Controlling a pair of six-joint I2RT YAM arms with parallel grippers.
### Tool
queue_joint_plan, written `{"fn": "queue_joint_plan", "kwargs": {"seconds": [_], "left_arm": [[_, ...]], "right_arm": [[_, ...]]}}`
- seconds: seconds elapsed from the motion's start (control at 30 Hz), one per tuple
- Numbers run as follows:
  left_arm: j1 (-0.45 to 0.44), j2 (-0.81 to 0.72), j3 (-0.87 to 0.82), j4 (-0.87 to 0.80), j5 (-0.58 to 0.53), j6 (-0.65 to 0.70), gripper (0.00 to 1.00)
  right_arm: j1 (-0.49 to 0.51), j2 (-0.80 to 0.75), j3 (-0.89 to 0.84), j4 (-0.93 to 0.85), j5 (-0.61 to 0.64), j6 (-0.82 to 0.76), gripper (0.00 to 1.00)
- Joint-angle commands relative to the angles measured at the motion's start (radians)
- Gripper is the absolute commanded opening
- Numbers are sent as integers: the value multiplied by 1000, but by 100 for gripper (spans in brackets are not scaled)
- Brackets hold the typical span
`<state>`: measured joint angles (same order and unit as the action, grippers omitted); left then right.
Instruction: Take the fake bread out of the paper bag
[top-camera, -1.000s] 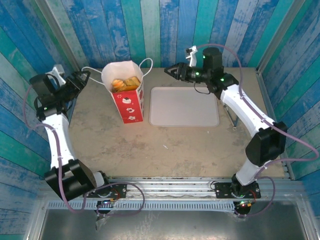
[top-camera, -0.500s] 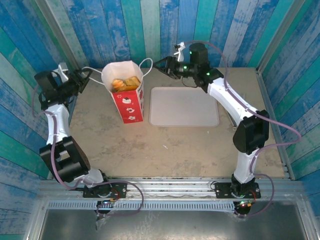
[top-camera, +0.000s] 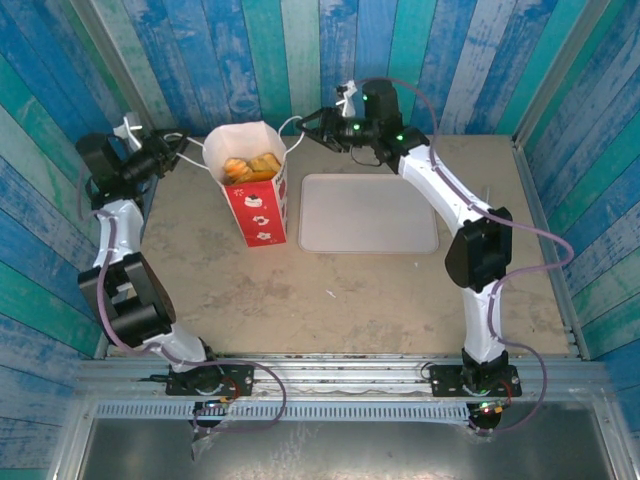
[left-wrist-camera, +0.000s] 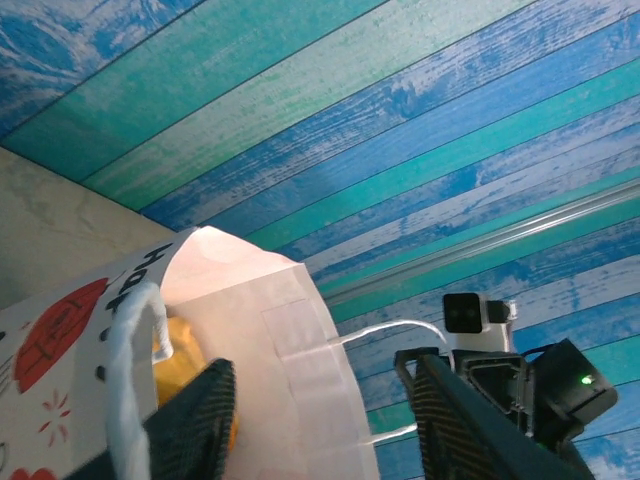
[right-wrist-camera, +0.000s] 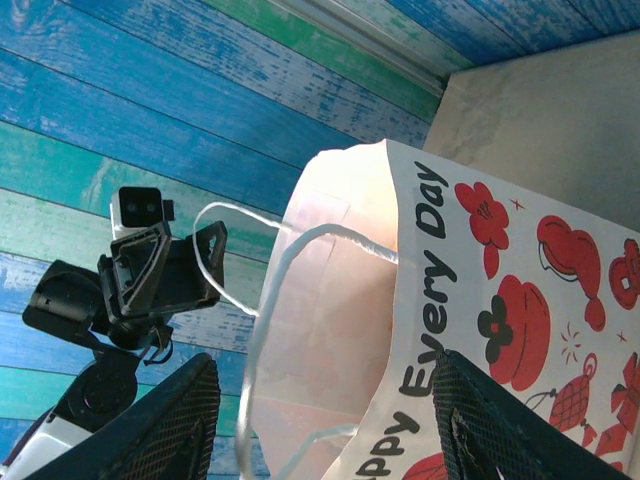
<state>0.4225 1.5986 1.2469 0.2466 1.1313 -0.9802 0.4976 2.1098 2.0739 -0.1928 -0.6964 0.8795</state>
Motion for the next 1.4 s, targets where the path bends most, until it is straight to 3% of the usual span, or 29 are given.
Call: {"fn": "queue_joint_plan", "kwargs": {"seconds": [0.0, 0.2, 0.4, 0.7, 0.8, 1.0, 1.27, 1.37], "left_arm": [[-13, 41, 39, 84, 36, -44, 45], [-13, 47, 59, 83, 33, -51, 39], [-12, 31, 84, 81, 24, -58, 35], [-12, 44, 110, 103, 28, -87, 10], [-11, 49, 137, 90, 33, -84, 8], [-7, 47, 295, -182, -9, 101, 2], [15, 61, 475, -445, -54, 280, 0], [14, 84, 538, -637, -85, 422, 0]], "right_arm": [[15, 31, 58, -40, -5, 6, 58], [17, 66, 108, -60, 12, 2, 54], [22, 100, 150, -69, -9, 17, 43], [21, 101, 160, -78, -5, 9, 24], [22, 97, 162, -83, 2, 1, 17], [28, 102, 154, -100, -4, -2, 4], [84, 132, 152, -73, -8, 13, 2], [94, 142, 116, -39, -23, 21, 3]]}}
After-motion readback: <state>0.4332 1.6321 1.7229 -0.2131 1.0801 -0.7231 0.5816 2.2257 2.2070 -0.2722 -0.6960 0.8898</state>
